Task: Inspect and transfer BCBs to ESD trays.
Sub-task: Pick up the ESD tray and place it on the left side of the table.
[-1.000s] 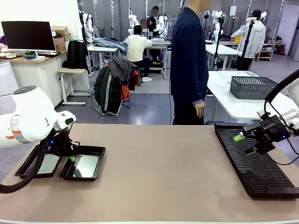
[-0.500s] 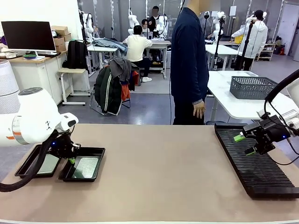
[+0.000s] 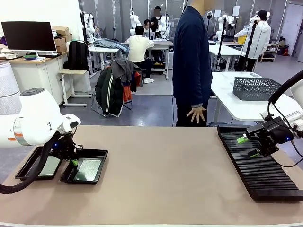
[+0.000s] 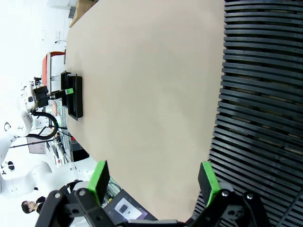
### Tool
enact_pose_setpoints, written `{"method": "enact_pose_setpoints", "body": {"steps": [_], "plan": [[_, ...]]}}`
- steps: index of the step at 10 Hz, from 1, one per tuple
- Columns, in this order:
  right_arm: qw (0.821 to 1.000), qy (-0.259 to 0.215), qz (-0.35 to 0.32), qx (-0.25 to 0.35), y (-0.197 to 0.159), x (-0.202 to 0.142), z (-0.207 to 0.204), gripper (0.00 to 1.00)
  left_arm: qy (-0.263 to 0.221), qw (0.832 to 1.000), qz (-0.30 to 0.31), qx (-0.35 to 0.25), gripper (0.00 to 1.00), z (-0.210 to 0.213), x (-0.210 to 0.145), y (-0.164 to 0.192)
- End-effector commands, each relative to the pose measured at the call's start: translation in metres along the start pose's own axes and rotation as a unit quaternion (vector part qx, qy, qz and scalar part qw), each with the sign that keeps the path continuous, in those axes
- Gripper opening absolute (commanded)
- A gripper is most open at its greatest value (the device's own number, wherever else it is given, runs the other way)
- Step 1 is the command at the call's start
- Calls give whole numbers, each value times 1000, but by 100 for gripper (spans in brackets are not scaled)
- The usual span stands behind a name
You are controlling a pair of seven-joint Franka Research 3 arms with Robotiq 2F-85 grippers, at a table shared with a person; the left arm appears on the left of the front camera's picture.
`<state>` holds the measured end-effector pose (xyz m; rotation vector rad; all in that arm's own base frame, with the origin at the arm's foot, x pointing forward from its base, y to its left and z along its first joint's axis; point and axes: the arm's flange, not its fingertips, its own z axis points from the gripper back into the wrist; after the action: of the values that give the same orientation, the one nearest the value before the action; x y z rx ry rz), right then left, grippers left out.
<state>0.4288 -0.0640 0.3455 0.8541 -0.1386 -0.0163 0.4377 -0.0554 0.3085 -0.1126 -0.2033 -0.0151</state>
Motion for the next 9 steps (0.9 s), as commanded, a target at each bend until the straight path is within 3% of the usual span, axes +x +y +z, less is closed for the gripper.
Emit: {"method": "enact_pose_setpoints", "body": {"steps": [1, 2, 3, 4, 5, 6, 7, 9], "plan": [[1000, -1, -4, -8, 0, 1, 0, 100, 6, 1000, -9, 6, 40, 3, 7, -3], [1000, -1, -4, -8, 0, 1, 0, 100, 7, 1000, -14, 1, 42, 7, 8, -5], [1000, -1, -4, -8, 0, 1, 0, 100, 9, 1000, -9, 11, 58, 11, 9, -6], [1000, -1, -4, -8, 0, 1, 0, 100, 14, 1000, -7, 20, 61, 14, 10, -6], [1000, -1, -4, -8, 0, 1, 0, 100, 16, 1000, -11, 23, 77, 20, 12, -11], [1000, -1, -4, -8, 0, 1, 0, 100, 19, 999, -19, 30, 79, 28, 15, -17], [1000, -1, -4, -8, 0, 1, 0, 100, 22, 999, -28, 40, 95, 37, 18, -24], [1000, -1, -4, -8, 0, 1, 0, 100, 31, 997, -50, 43, 100, 66, 26, -37]]}}
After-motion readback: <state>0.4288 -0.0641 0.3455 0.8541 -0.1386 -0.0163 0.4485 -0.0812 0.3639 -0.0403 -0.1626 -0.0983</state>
